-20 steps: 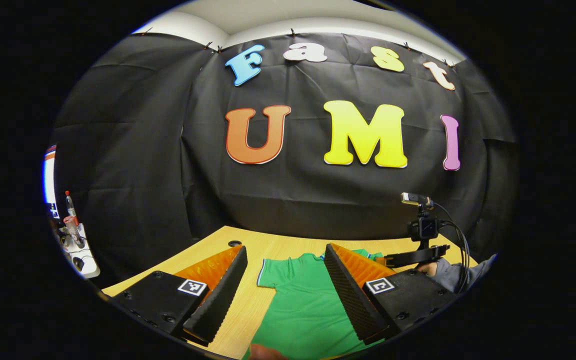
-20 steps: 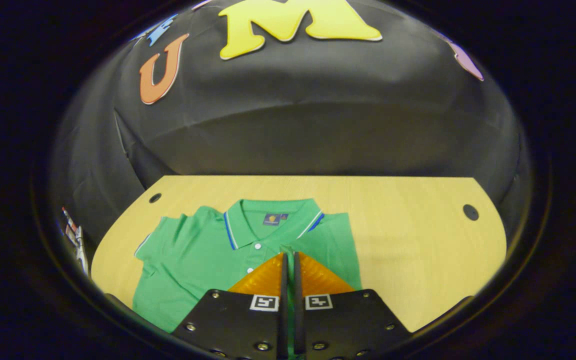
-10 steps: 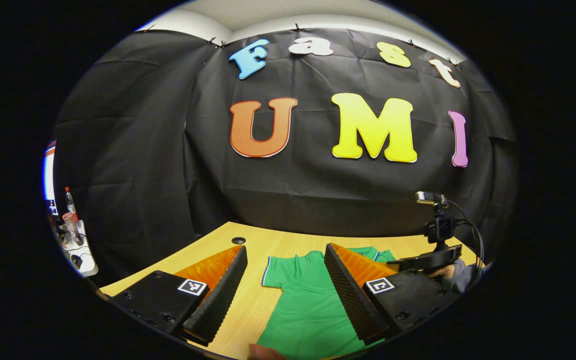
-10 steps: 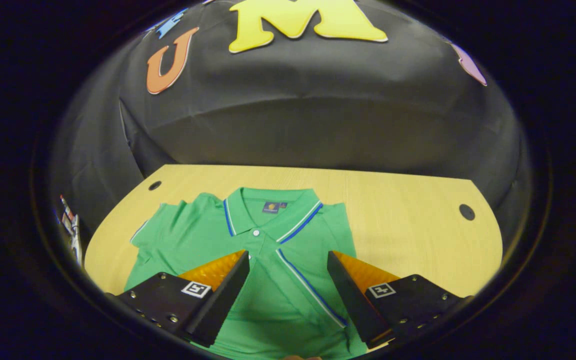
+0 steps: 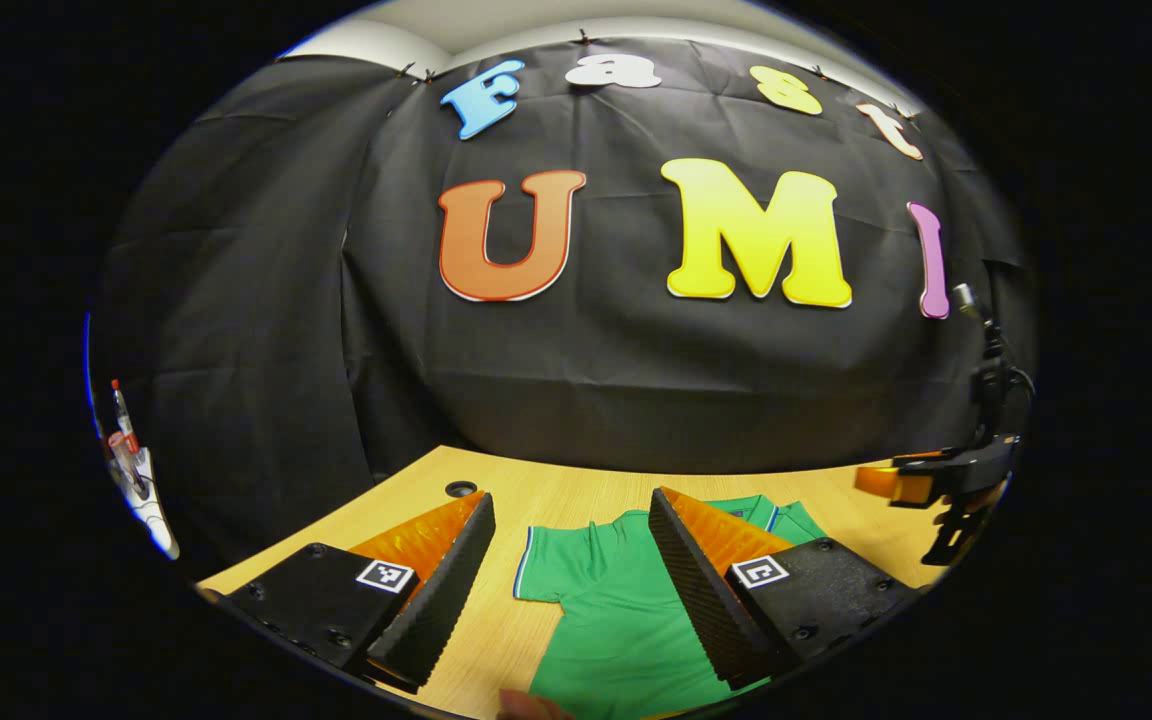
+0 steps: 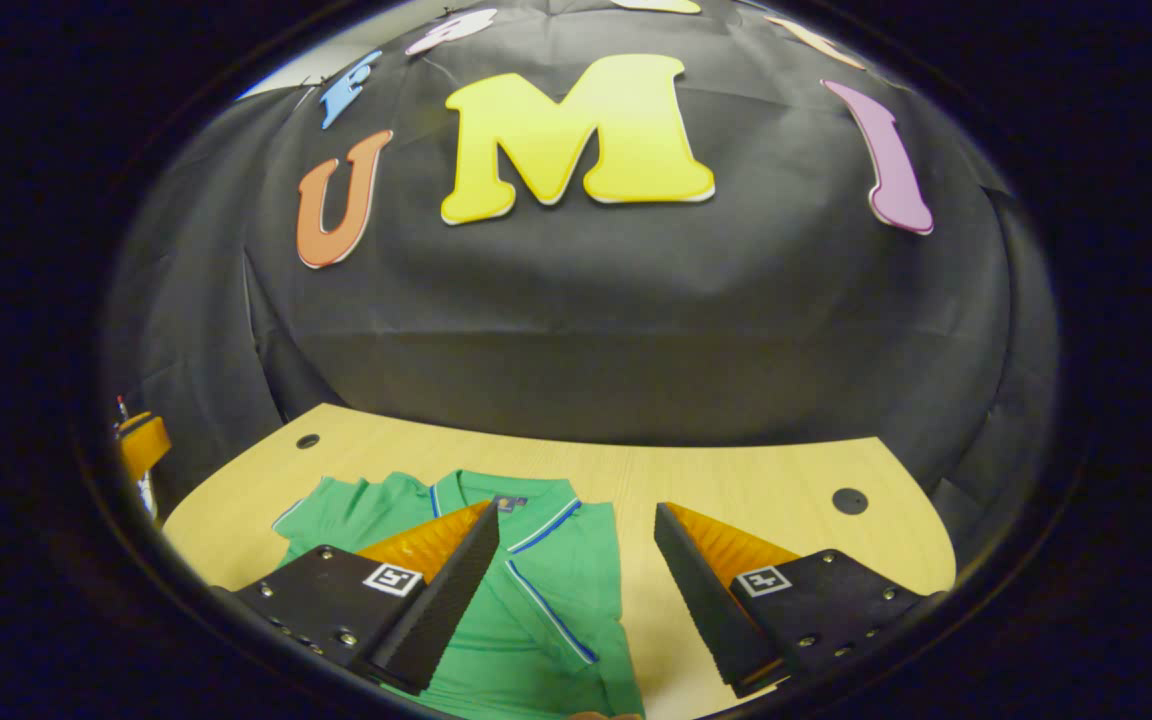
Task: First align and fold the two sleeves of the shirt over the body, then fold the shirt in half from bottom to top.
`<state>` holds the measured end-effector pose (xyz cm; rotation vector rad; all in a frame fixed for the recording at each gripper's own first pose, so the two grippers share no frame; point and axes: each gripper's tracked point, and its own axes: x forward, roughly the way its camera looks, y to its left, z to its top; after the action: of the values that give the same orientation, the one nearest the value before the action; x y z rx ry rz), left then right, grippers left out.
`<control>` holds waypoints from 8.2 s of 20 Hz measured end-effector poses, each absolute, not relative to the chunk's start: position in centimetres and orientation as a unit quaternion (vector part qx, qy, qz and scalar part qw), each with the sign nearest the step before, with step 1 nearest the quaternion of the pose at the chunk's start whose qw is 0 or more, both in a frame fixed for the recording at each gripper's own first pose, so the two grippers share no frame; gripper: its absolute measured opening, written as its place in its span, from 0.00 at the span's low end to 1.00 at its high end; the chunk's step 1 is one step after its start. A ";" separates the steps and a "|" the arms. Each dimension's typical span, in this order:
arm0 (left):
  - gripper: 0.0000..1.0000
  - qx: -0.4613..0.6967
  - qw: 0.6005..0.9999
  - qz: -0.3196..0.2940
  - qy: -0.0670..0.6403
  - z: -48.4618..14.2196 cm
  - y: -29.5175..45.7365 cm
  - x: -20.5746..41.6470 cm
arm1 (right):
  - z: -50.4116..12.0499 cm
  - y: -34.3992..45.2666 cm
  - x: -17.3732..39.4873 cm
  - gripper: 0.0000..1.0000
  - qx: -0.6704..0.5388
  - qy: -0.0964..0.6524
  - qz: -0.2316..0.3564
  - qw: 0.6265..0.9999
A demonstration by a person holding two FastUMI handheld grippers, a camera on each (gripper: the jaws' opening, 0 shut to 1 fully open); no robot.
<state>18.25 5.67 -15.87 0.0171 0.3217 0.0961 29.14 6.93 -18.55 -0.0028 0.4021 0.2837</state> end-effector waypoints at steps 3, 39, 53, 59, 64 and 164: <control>0.99 -0.021 0.978 0.065 0.196 -18.7 7.2 20.2 | -15.9 5.0 26.4 0.98 -0.001 0.178 0.142 0.974; 0.03 -0.028 0.904 0.087 0.417 -37.9 11.6 31.5 | -16.0 -10.6 15.1 0.97 0.027 0.228 -0.005 0.973; 0.03 -0.032 0.944 -0.015 0.329 -29.9 4.3 31.3 | -15.7 -9.0 15.0 0.98 0.032 0.222 0.008 0.975; 0.03 0.016 0.940 -0.067 0.335 -30.1 0.3 29.9 | -15.8 -9.4 14.5 0.97 0.037 0.218 0.002 0.975; 0.03 0.064 0.931 -0.114 0.342 -30.6 -2.4 27.7 | -16.3 -9.8 14.3 0.97 0.051 0.222 -0.005 0.974; 0.03 -0.031 0.925 -0.058 0.375 -23.4 3.3 1.1 | -26.0 2.3 3.1 0.01 0.021 0.362 0.119 0.924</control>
<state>1.14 3.31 -23.44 -0.0641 0.7691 -0.1197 3.12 2.33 -26.04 0.0429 0.7431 0.2433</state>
